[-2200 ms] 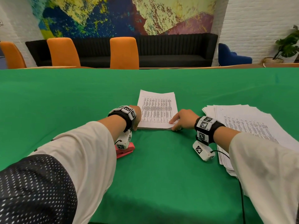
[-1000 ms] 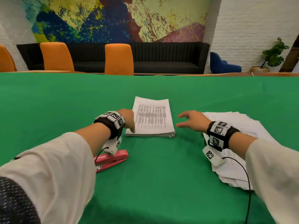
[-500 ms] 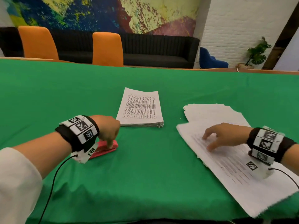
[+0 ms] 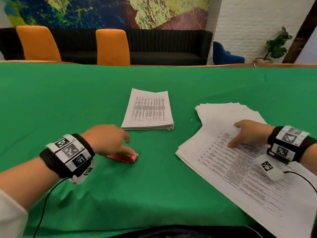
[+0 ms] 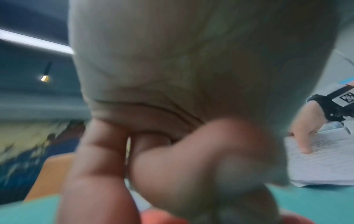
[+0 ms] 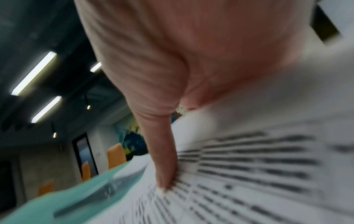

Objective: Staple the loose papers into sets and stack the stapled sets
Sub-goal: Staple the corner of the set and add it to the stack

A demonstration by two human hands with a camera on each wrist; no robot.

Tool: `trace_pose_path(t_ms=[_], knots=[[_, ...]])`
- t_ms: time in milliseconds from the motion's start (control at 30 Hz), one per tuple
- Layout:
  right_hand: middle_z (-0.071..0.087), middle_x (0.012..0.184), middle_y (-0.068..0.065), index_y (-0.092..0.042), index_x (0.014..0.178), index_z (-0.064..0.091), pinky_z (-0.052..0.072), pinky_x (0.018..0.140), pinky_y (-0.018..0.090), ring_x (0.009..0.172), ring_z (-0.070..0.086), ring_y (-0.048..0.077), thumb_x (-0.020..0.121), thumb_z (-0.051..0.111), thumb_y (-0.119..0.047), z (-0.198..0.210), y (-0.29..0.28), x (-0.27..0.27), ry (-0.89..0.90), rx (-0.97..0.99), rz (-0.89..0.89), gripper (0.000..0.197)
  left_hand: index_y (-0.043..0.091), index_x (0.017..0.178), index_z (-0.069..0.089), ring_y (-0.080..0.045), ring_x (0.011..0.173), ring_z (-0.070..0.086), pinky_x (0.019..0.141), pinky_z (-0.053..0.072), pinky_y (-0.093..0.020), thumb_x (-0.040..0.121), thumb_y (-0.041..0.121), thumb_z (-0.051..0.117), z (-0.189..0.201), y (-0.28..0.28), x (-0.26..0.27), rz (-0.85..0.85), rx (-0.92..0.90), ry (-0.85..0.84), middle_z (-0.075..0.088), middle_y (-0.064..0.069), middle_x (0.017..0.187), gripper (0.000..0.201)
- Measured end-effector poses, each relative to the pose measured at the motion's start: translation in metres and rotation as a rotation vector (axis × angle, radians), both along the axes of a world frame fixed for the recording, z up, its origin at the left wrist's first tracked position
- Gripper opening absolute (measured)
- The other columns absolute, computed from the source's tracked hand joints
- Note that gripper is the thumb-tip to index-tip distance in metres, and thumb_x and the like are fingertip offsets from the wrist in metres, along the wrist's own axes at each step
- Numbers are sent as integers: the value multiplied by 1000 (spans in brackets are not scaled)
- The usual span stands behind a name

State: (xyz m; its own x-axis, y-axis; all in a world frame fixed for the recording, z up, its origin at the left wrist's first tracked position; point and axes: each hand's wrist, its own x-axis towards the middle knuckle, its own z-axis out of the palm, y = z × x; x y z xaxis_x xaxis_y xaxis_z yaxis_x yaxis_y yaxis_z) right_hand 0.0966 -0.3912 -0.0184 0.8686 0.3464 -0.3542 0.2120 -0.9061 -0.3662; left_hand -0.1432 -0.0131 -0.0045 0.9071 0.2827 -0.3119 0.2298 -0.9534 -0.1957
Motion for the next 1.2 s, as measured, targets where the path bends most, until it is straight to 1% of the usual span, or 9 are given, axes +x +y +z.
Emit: trace_pose_path(t_ms=[67, 133, 367, 467, 567, 767, 933, 1067, 1200], knots=[[81, 89, 1, -21, 101, 79, 62, 86, 47, 79, 79, 27, 80, 88, -28, 10, -3, -2, 64, 108, 28, 24, 29, 111, 70, -21, 59, 75, 59, 58, -27, 93, 79, 47, -6, -3, -3, 79, -198, -8, 76, -6, 72, 58], [81, 96, 7, -21, 99, 81, 62, 88, 51, 84, 79, 33, 84, 85, -26, 25, -3, -6, 124, 186, 115, 16, 19, 99, 69, -23, 48, 71, 50, 56, -25, 99, 73, 41, -9, -3, -4, 132, -286, -48, 72, -8, 59, 61], [79, 109, 12, -11, 113, 75, 62, 86, 46, 95, 76, 40, 74, 88, -14, 65, 43, -37, 292, 288, 483, 42, 29, 83, 73, -11, 43, 68, 59, 57, -26, 91, 70, 60, -12, 4, 0, 87, -124, -120, 73, 4, 65, 44], [81, 99, -2, -20, 104, 75, 61, 79, 33, 89, 77, 24, 72, 93, -21, 62, 84, -48, 138, 167, 558, 37, 36, 100, 73, -6, 58, 66, 54, 48, -22, 92, 48, 69, -17, 11, 0, 33, -100, -132, 69, 12, 80, 15], [75, 98, -10, -27, 106, 71, 51, 73, 28, 90, 70, 18, 72, 94, -29, 41, 135, -65, -135, -22, 687, 42, 40, 120, 60, -7, 65, 58, 52, 40, -23, 93, 30, 68, -26, 19, -1, 25, -176, -157, 63, 10, 83, 30], [45, 155, 6, -25, 155, 39, 46, 109, 46, 139, 44, 30, 75, 91, -25, -22, 175, -86, -297, -88, 767, 95, 36, 142, 33, -16, 57, 65, 46, 52, -29, 85, 29, 80, -32, 40, -6, 130, -390, -182, 73, 0, 87, 75], [28, 168, 1, -32, 159, 36, 32, 122, 46, 152, 29, 25, 86, 82, -42, -26, 150, -100, -247, -75, 877, 86, 24, 117, 61, -14, 61, 69, 51, 57, -27, 85, 37, 80, -34, 41, -10, 123, -343, -124, 71, 3, 85, 39], [2, 175, -6, -40, 165, 15, 14, 128, 40, 160, 7, 16, 91, 70, -60, -31, 131, -106, -43, -190, 937, 94, 21, 100, 62, -7, 51, 66, 48, 51, -25, 85, 29, 76, -32, 37, -7, 136, -302, -140, 73, 4, 73, 22], [-15, 173, -10, -40, 165, -5, 1, 130, 49, 159, -11, 13, 87, 68, -68, -36, 129, -98, 16, -243, 968, 110, 25, 95, 57, -13, 69, 64, 54, 44, -27, 81, 31, 76, -23, 21, -3, 75, -274, -312, 69, 4, 81, 25]])
